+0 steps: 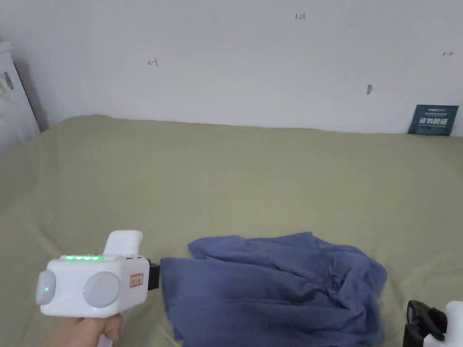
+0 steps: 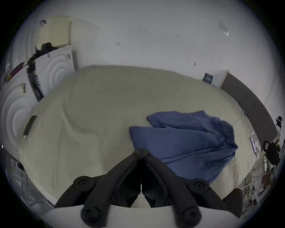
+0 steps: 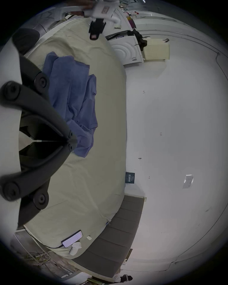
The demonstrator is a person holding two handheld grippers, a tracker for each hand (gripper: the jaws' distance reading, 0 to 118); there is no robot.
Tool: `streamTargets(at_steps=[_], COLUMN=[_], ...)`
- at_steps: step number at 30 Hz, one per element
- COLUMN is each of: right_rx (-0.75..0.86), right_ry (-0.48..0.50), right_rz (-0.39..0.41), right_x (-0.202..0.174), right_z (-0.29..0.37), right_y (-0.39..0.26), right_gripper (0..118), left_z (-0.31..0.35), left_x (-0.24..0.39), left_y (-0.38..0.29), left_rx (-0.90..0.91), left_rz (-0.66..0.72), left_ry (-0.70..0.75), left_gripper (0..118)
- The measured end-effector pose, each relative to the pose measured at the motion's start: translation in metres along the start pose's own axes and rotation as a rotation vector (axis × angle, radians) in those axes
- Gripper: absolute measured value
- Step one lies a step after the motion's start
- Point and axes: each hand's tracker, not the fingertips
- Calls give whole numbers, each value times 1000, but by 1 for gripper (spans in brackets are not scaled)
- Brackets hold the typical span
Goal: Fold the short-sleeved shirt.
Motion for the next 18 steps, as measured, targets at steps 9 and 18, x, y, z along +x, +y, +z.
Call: streamTargets(at_steps=[9,18], right_rx=[-112,-177], right_ry=[-36,-51], right_rz=[39,12], right_x=[9,31], right_z=[-42,-77], right_y=[-18,-12], right_gripper=[0,0], left_z=[-120,-106], left_x=[6,-4], left_y=[35,21], left_rx=[-175,-114], left_rz=[-137,-128], left_ry=[116,92], left_gripper=[106,0])
